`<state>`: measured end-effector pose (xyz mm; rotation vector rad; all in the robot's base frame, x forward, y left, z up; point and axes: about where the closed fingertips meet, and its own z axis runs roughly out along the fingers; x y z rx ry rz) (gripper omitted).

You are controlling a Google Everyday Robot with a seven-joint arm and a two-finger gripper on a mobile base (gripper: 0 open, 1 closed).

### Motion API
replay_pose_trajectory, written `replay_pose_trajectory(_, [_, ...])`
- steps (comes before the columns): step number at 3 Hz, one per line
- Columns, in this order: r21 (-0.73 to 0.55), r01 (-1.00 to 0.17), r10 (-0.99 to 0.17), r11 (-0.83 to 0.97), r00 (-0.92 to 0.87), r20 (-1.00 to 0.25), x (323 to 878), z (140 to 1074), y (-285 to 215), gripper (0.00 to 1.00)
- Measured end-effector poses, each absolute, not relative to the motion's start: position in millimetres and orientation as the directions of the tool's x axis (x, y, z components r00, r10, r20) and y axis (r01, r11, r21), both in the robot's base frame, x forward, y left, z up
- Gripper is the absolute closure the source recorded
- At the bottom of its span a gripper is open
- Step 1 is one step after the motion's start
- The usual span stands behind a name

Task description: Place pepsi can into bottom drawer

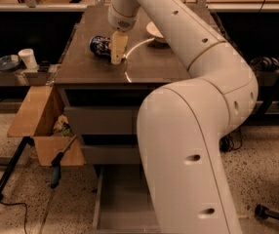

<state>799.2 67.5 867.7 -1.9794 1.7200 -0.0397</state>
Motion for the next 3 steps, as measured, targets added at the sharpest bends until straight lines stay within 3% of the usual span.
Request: replay_pose_trajectory(3, [-0.393,-0.917,-0.932,-0.065,0.196,-0.304,799.2,867.6,67.5,0.66])
